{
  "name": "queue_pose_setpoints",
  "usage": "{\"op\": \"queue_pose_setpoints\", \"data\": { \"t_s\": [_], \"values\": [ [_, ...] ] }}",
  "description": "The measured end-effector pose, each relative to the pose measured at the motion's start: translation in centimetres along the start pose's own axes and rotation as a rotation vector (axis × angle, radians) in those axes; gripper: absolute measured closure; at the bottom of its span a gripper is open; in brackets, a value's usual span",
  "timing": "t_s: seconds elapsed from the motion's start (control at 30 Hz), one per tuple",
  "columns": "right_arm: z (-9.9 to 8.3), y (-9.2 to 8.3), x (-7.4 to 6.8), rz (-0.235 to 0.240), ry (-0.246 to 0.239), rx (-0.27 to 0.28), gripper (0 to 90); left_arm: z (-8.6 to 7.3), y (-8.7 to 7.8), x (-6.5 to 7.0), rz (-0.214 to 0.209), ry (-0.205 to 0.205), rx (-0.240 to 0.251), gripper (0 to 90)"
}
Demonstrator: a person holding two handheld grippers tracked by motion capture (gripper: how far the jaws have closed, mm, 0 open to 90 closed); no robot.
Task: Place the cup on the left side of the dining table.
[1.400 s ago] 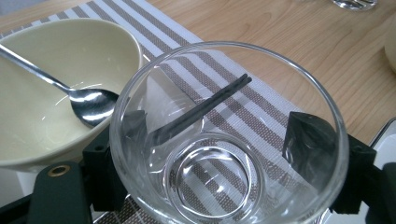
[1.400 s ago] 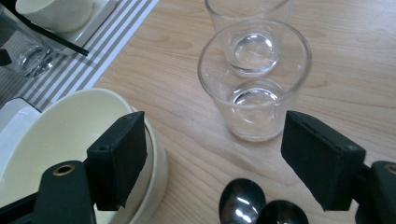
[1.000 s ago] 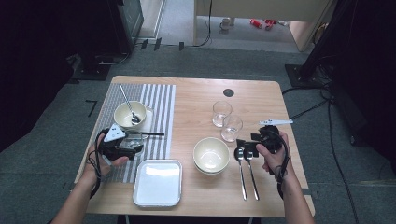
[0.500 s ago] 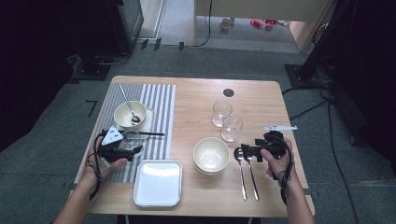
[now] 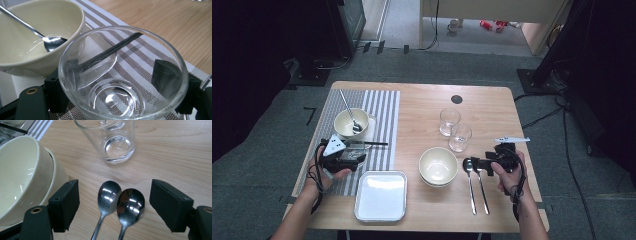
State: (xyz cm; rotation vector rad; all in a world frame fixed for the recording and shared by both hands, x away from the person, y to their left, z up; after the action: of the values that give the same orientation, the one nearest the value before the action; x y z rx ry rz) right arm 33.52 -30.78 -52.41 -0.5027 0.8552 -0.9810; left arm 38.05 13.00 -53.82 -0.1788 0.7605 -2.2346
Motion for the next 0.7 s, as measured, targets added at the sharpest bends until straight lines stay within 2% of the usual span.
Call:
{"op": "queue_pose_setpoints", "data": {
  "t_s": [0.27, 0.43, 0.57, 0.7],
  "values": [
    [-0.6, 0.0, 0.5, -0.007, 0.007, -0.007, 24.4, -0.8, -0.4, 0.0, -0.013, -0.019, 0.009, 20.0],
    [-0.9, 0.0, 0.5, -0.001, 0.008, -0.012, 24.5, -0.9, -0.3, 0.0, 0.006, -0.018, -0.017, 19.6],
    [-1.1, -0.1, 0.6, 0.000, 0.012, -0.010, 24.5, -1.4, -0.5, 0.2, 0.028, -0.003, -0.060, 19.7],
    [-1.3, 0.0, 0.8, 0.000, 0.019, -0.011, 24.6, -1.8, -1.2, 0.2, 0.020, -0.021, -0.067, 19.5]
  ]
}}
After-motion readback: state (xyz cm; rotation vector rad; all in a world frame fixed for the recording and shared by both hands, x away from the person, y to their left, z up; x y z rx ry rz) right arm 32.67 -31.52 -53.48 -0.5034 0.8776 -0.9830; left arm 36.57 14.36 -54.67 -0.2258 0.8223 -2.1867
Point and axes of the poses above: each handheld gripper's, and its own axes: y roughly forward along the jaws, z roughly out of its top, x roughly to its right, the point moved 9 cm from there along y, roughly forward along the jaws, and after that the axes turned 5 degrees about y, right-handed, at the moved point
